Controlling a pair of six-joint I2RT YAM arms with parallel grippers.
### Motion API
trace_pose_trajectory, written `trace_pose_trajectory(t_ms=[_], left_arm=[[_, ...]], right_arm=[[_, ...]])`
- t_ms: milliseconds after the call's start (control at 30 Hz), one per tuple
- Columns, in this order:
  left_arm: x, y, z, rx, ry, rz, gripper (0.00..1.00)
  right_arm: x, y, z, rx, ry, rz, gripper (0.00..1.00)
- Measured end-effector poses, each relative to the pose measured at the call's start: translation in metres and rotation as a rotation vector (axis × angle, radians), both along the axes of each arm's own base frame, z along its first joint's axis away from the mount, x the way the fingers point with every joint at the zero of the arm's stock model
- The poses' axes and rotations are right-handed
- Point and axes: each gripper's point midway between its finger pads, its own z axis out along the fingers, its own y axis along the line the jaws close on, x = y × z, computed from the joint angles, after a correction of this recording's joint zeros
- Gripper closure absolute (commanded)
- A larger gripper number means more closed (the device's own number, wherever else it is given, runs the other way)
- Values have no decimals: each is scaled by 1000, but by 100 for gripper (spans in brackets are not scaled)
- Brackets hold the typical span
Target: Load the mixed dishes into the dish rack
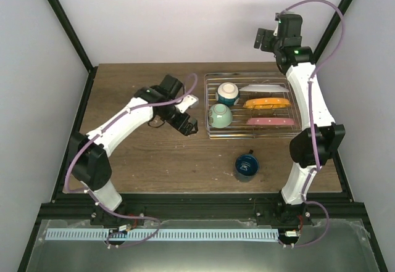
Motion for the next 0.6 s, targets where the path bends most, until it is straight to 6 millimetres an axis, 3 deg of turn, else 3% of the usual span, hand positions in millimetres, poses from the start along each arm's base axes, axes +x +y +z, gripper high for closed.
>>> trace_pose_trajectory(t_ms=[100,267,600], left_arm=[[-9,-6,-3,39,-14,-40,1],[-34,-40,-9,88,-33,-162,2],[-68,-103,-25,112,-49,-328,2]], right_arm=[[-2,-8,-10,29,38,-26,0],[-3,-14,-28,48,88,-37,0],[-7,-58,-94,55,230,-98,0]])
